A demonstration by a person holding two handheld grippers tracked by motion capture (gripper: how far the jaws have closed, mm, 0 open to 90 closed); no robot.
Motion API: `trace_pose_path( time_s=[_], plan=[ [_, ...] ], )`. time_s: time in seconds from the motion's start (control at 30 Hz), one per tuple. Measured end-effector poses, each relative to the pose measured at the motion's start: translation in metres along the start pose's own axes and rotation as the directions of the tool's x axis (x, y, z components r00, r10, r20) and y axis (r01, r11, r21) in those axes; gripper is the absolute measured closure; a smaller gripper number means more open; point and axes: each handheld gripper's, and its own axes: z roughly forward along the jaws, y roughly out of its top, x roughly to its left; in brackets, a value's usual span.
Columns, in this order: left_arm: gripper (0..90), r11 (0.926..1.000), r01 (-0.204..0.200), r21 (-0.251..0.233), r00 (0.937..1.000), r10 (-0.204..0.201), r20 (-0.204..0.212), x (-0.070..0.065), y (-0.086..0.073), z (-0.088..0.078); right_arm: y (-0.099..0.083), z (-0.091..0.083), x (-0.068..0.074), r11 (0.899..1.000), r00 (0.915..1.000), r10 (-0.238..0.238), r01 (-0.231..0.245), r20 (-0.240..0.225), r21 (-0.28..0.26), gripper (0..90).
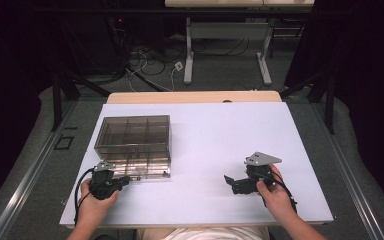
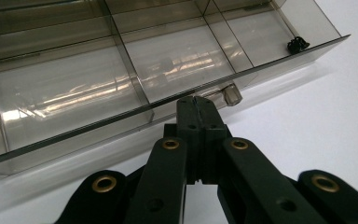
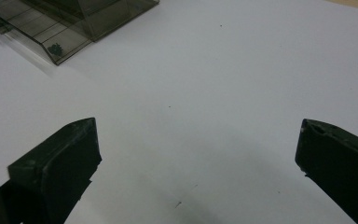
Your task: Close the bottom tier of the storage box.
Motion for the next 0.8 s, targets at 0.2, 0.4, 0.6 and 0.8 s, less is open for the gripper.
trace_pose_path(
  time_s=[0.2,0.4,0.6,0.8],
  plan=[
    [90.0,0.9996,0.024,-0.018,0.9997,-0.024,-0.004,0.003,0.005,0.003,-0.002,-0.003,-0.001,1.0,0.9999,0.005,-0.005,0.011,-0.003,0.0],
    [90.0,0.9988,0.041,-0.025,0.9991,-0.041,-0.004,0.006,0.008,0.007,-0.003,-0.004,0.0,1.0,0.9998,0.011,-0.011,0.014,-0.001,0.0],
    [90.0,0.9984,0.049,-0.029,0.9985,-0.05,-0.022,0.009,0.014,0.011,-0.004,-0.004,0.0,1.0,0.9999,0.01,-0.01,0.013,0.003,0.0],
    [90.0,0.9984,0.048,-0.03,0.9979,-0.049,-0.043,0.012,0.02,0.018,-0.004,-0.004,0.0,1.0,0.9998,0.01,-0.01,0.014,-0.003,0.0]
  ],
)
